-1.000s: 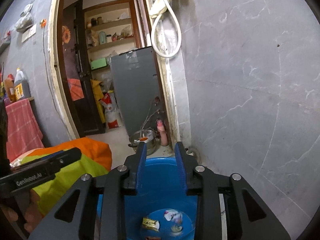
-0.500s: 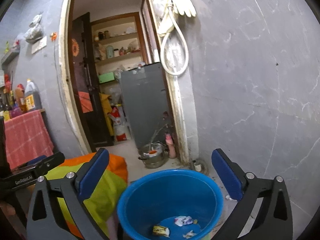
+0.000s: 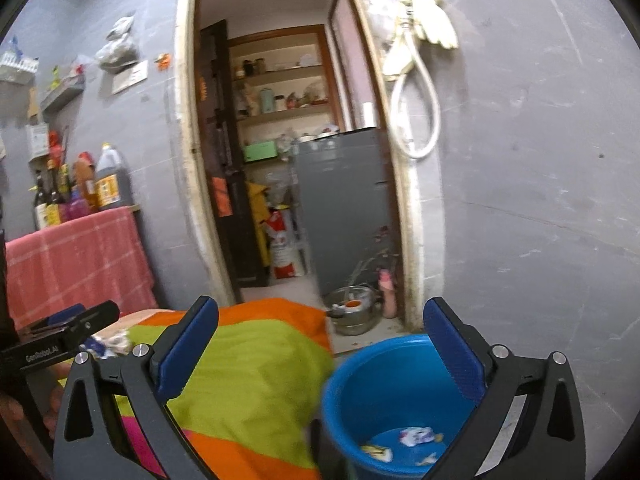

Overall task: Collect trash
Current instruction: 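Move both open grippers back over the trash on the blanket, then grasp the blue chip bag with the left gripper while the right gripper grasps a brown fibrous piece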

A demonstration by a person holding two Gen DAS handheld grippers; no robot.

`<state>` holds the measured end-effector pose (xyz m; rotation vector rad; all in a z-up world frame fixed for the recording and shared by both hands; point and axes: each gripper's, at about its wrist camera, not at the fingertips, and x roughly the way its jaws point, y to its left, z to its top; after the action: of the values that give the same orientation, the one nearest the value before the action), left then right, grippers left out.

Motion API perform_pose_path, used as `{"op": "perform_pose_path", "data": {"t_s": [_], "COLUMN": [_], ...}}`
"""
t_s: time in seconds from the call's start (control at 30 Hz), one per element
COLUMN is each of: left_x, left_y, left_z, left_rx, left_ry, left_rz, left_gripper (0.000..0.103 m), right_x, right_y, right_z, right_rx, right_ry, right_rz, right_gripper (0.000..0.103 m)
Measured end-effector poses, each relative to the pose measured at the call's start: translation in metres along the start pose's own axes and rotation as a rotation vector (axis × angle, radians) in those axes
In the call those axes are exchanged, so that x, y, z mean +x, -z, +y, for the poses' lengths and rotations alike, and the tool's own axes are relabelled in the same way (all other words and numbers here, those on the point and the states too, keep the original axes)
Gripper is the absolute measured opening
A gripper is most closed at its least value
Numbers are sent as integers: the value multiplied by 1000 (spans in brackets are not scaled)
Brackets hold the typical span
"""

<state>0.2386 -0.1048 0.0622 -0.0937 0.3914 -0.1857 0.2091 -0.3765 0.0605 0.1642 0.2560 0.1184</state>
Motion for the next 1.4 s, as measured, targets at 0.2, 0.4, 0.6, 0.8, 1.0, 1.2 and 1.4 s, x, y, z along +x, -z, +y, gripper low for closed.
{"op": "perform_pose_path", "data": {"t_s": [0.2, 0.4, 0.6, 0.8, 1.0, 1.2, 1.4], "left_x": [-30, -51, -54, -38, -17, -8, 8], "left_y": [8, 18, 30, 36, 40, 33, 26], "left_z": [60, 123, 171, 189, 193, 194, 198], "left_rx": [-24, -85, -130, -146, -161, -182, -204], "left_ry": [-114, -211, -244, -219, -185, -143, -137], "left_rz": [-11, -2, 57, 138, 197, 195, 222], "left_gripper": [101, 101, 101, 101, 101, 101, 100], "right_x": [13, 37, 68, 95, 117, 136, 155], "right_y": [6, 15, 28, 41, 53, 61, 73], "right_z": [59, 115, 159, 182, 188, 195, 211], "right_rx": [-27, -61, -103, -149, -185, -213, -273], "right_ry": [-80, -154, -215, -256, -277, -292, -312], "right_rz": [14, 58, 120, 196, 287, 398, 520], "right_gripper": [103, 103, 103, 103, 90, 77, 64]}}
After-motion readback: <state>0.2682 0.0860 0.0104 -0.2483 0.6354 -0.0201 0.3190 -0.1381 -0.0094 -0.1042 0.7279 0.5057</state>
